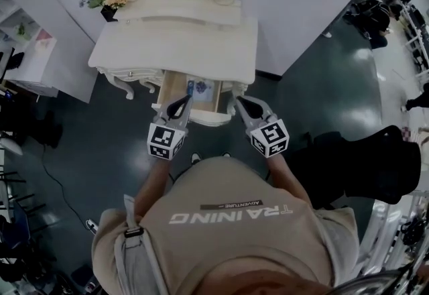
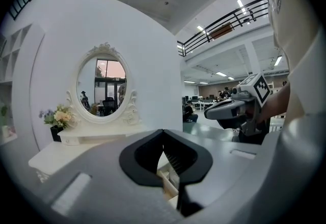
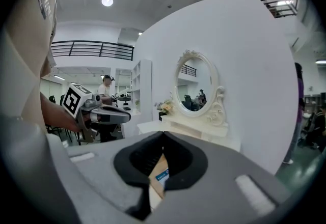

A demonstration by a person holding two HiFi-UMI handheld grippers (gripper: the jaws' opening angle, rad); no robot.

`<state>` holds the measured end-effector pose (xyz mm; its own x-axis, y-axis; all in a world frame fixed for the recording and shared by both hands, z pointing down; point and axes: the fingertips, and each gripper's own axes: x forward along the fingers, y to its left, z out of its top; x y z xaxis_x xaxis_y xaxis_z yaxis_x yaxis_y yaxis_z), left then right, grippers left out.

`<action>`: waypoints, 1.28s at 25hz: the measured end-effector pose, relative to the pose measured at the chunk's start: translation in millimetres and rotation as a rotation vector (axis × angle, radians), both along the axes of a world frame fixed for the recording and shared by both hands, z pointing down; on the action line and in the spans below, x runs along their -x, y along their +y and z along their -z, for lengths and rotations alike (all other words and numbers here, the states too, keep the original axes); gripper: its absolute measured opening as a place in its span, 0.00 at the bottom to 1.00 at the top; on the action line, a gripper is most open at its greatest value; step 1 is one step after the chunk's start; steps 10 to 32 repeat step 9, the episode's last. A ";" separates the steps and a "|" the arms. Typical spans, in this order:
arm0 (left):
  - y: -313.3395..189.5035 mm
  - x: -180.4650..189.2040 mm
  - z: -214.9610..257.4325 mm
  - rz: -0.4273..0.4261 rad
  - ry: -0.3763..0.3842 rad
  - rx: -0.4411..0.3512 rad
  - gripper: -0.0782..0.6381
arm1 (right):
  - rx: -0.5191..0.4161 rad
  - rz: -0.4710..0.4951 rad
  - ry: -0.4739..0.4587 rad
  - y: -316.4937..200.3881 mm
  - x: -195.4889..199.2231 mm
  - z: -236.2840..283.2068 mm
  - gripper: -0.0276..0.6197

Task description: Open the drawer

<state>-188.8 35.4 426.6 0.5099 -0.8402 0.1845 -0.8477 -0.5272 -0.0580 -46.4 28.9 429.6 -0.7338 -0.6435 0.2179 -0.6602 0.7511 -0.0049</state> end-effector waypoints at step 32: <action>-2.3 5.3 -16.1 -0.033 0.008 0.035 0.12 | 0.037 -0.009 0.026 2.6 6.5 -9.8 0.05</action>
